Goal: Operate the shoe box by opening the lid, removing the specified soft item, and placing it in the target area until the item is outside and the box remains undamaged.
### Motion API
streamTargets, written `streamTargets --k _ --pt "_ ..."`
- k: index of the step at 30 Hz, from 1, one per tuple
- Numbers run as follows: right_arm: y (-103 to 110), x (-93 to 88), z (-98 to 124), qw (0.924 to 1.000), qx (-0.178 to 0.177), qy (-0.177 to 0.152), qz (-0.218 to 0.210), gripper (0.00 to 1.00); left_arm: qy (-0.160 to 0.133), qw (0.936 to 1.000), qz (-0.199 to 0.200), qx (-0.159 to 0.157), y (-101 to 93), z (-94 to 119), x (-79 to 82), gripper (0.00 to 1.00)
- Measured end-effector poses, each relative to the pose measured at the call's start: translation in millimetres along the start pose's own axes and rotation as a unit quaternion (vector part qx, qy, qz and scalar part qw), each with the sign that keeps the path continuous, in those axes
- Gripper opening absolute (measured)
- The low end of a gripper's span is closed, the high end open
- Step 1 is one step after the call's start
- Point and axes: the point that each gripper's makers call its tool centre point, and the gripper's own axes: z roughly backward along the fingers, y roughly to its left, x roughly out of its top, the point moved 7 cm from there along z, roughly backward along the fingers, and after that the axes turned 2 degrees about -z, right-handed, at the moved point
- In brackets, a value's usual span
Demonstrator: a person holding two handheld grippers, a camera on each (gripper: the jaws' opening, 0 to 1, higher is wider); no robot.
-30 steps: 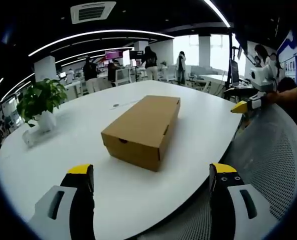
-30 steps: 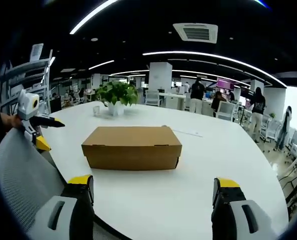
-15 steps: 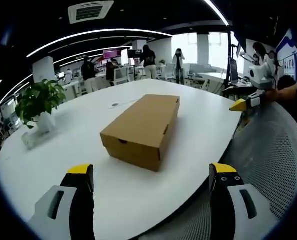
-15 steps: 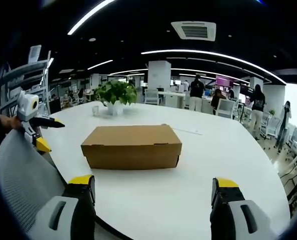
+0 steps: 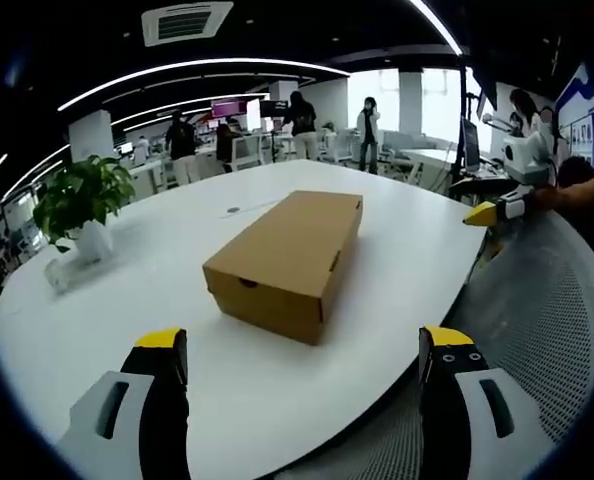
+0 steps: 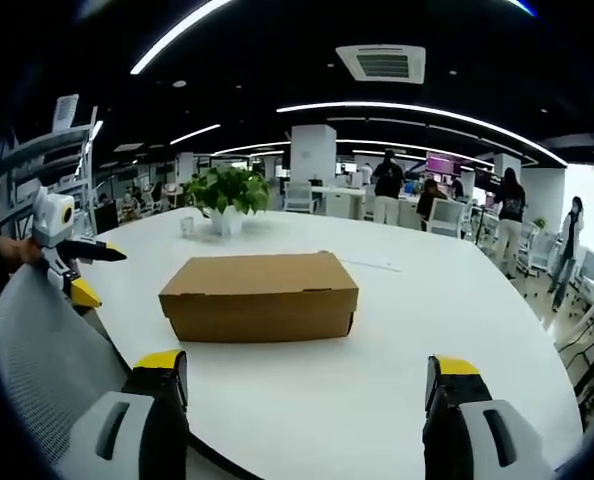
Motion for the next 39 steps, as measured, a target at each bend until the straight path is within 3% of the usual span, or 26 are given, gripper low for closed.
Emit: streamTargets --k 30,39 --pt "0.6 0.8 0.6 0.9999 -0.007 0.005 0.010 0.99 -0.004 0.9999 0.012 -0.011 -0.6 -0.3 0.4 1.00" --pt "-0.5 0.1 1.3 0.9998 -0.010 0.010 0.014 0.99 -0.027 0.9986 0.041 -0.020 -1.4 0.8 5.4 1.00"
